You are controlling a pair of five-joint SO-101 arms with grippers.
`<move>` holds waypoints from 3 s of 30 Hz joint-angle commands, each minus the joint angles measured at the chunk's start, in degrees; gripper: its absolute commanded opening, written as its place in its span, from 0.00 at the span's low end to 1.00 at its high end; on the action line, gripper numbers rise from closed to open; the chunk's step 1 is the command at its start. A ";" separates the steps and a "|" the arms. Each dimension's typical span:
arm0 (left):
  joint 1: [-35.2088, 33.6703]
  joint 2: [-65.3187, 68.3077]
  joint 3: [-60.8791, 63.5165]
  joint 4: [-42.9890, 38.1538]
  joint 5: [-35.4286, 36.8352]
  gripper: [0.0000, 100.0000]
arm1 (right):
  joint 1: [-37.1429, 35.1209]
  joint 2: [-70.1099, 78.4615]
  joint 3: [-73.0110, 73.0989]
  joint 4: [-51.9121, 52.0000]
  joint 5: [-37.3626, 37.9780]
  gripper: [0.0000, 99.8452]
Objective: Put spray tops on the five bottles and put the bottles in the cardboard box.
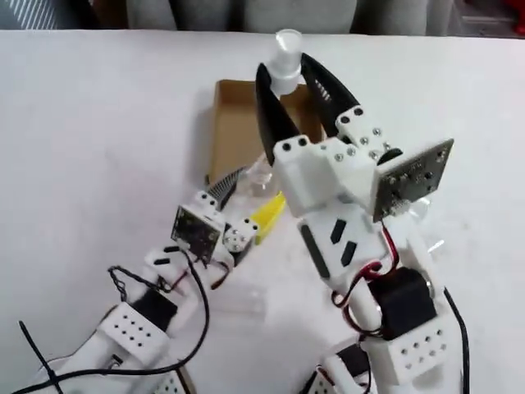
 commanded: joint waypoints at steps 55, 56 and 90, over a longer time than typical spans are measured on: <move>0.40 -1.71 -0.53 0.18 -0.62 0.02 | -4.97 -23.52 33.58 4.62 -5.27 0.02; 0.40 -1.71 -0.53 0.18 -0.62 0.02 | -5.05 -23.52 33.58 4.26 -5.27 0.02; 0.40 -1.71 -0.44 0.18 -0.62 0.02 | -6.81 -15.69 23.30 16.84 -5.71 0.35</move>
